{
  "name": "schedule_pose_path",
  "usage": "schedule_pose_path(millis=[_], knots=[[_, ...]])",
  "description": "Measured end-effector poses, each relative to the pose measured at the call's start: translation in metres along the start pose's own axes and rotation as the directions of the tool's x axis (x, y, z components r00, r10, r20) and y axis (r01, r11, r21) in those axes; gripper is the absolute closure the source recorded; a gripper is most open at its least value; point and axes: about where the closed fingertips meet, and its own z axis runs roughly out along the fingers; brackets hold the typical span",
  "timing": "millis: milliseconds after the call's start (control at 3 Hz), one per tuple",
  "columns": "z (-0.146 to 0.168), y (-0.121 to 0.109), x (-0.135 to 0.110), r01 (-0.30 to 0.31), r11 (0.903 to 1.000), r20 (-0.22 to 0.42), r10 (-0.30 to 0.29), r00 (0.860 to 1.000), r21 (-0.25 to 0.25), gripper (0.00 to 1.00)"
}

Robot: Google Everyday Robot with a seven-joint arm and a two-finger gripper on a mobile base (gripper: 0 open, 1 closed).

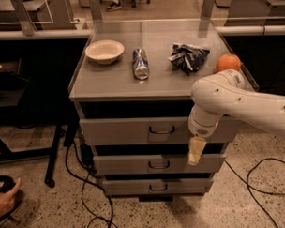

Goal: Open top drawer

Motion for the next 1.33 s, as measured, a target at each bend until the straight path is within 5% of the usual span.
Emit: schedule_pose_path(millis=[1000, 1333], knots=[[0.001, 0.022, 0.006, 0.002, 0.9992, -0.018, -0.002, 1.0, -0.039, 0.0], [-0.033, 0.068, 0.036, -0.023, 0.9965, -0.048, 0.019, 0.999, -0.081, 0.0]])
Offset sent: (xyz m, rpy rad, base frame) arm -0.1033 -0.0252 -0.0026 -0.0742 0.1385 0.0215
